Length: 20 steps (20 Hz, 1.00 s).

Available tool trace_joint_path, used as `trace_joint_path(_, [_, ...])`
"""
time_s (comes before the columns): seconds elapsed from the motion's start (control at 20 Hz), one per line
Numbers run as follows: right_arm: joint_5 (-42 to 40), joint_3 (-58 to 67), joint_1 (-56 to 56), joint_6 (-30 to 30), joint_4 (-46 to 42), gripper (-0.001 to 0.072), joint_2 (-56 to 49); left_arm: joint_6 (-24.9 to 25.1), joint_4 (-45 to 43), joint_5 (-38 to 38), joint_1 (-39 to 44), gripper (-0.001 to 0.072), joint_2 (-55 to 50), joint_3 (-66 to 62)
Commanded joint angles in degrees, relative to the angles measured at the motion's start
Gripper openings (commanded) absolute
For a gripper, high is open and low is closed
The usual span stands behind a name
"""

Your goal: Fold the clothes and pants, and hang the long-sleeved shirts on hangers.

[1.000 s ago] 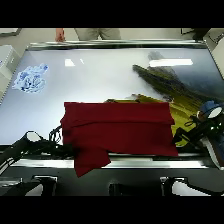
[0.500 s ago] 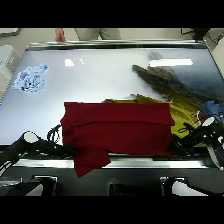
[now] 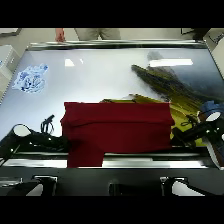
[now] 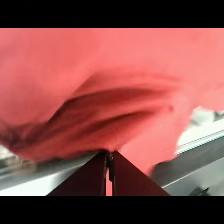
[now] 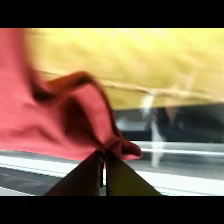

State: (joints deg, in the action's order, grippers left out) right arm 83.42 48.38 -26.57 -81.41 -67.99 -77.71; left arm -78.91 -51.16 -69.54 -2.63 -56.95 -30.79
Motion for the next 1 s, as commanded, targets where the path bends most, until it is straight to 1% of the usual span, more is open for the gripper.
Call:
trace_joint_path(0.0, [1.05, 6.45, 0.11, -0.94, 7.96, 0.0031, 1.05, 0.02, -0.9, -1.07, -1.57, 0.0022, 0.07, -8.52])
trace_joint_path(0.05, [-0.28, 8.5, 0.81, -1.84, 9.68, 0.0031, 1.03, 0.0, -0.9, 0.02, -1.57, 0.0022, -0.57, -11.23])
trace_joint_path(0.2, [-5.31, 15.91, 5.79, -3.82, 8.66, 0.0031, -0.48, 0.02, -0.87, 2.58, -1.57, 0.0022, -6.25, -20.06])
trace_joint_path(0.35, [-10.93, 23.93, 10.58, -7.98, 5.55, 0.0031, -6.43, 0.61, -0.87, 3.17, -1.57, 0.0022, -16.28, -29.73])
trace_joint_path(0.55, [-12.48, 31.41, 12.17, -11.41, 5.51, 0.0033, -16.41, 0.9, -0.72, 2.93, -1.57, 0.0023, -30.97, -42.49])
trace_joint_path(0.7, [-14.75, 31.82, 12.2, -12.83, 6.25, 0.0035, -20.13, 0.9, -0.09, 2.95, -1.33, 0.0024, -38.25, -46.21])
trace_joint_path(0.85, [-15.91, 31.85, 12.17, -12.87, 9.4, 0.0043, -21.64, 0.92, 2.51, 2.95, -0.37, 0.0031, -42.27, -46.29])
trace_joint_path(0.9, [-16.02, 31.98, 12.07, -12.87, 9.92, 0.0095, -21.57, 0.92, 3.39, 2.95, -0.13, 0.0112, -42.82, -46.29])
trace_joint_path(0.95, [-14.47, 32.81, 11.63, -12.87, 10.05, 0.0162, -21.57, 0.92, 4.11, 2.82, -0.24, 0.0341, -42.75, -46.34])
